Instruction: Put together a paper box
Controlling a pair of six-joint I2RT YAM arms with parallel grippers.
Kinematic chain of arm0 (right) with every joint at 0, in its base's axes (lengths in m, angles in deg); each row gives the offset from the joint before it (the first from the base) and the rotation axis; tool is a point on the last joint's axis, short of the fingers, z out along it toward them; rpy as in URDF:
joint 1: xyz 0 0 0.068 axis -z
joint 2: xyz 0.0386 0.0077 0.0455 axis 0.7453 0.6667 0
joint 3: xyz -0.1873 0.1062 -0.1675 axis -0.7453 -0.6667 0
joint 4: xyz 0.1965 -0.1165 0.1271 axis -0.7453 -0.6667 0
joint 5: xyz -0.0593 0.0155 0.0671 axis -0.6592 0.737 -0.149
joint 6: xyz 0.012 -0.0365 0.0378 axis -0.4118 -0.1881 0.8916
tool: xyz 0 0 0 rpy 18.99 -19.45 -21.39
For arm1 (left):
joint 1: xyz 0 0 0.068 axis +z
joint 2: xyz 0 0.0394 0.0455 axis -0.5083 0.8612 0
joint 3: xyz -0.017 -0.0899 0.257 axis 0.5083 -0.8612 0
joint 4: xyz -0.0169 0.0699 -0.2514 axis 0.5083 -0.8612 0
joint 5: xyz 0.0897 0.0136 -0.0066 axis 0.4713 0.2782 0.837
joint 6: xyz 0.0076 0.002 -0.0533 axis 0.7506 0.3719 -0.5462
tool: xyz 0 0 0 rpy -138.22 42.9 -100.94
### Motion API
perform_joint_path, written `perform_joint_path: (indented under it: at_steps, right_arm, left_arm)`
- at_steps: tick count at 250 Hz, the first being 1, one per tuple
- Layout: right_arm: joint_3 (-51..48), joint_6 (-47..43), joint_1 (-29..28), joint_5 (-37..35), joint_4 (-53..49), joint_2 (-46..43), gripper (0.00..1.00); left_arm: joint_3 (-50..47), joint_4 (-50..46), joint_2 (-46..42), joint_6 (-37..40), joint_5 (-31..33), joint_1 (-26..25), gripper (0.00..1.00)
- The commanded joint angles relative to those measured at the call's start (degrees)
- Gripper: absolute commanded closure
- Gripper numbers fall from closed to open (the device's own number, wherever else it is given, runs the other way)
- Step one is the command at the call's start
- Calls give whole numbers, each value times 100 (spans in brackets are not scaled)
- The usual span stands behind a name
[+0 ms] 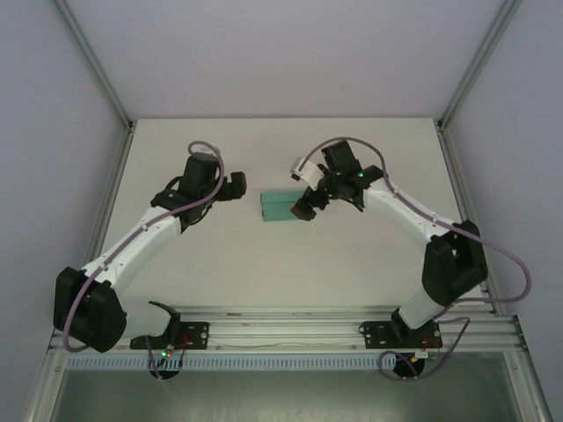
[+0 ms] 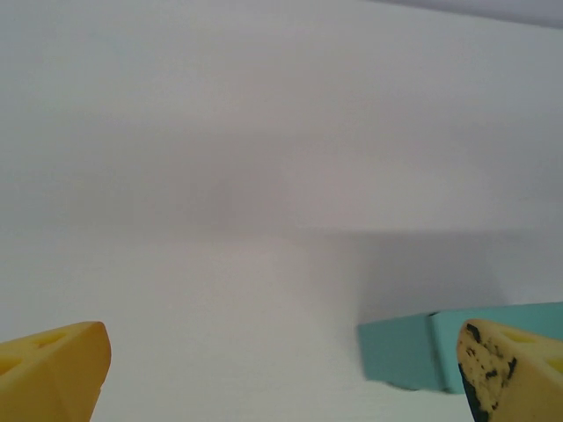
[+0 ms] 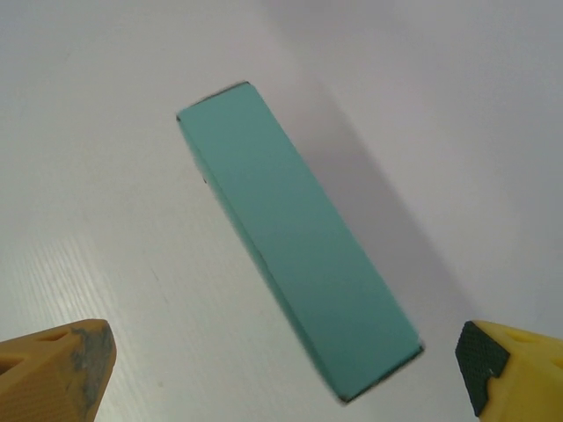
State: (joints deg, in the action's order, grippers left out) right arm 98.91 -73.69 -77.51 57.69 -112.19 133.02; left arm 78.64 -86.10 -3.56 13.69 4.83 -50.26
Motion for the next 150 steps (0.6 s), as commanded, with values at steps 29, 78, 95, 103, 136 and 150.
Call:
perform_joint_path:
  at_steps: [29,78,95,103,136,150]
  right_arm:
    - [1816,-2257,-83,-32,-2203,1661,4]
    - [2868,-2276,-188,-553,-2524,2629,20]
    - [3047,-2208,-230,-635,-2517,2752,31]
    - [3100,-2211,-259,-708,-2541,2786,35]
    - [3044,-2152,-379,-1168,-2372,2715,56]
    - [2896,-2100,-427,-1436,-2142,2602,61]
  left_arm:
    - [-558,-424,-150,-316,410,42,0]
    - [-719,-432,-151,-395,306,49,0]
    - [-746,-404,-135,-407,247,53,0]
    - [-739,-425,-134,-394,250,44,0]
    - [-748,-457,-171,-330,274,52,0]
    - [-745,-465,-211,-313,299,53,0]
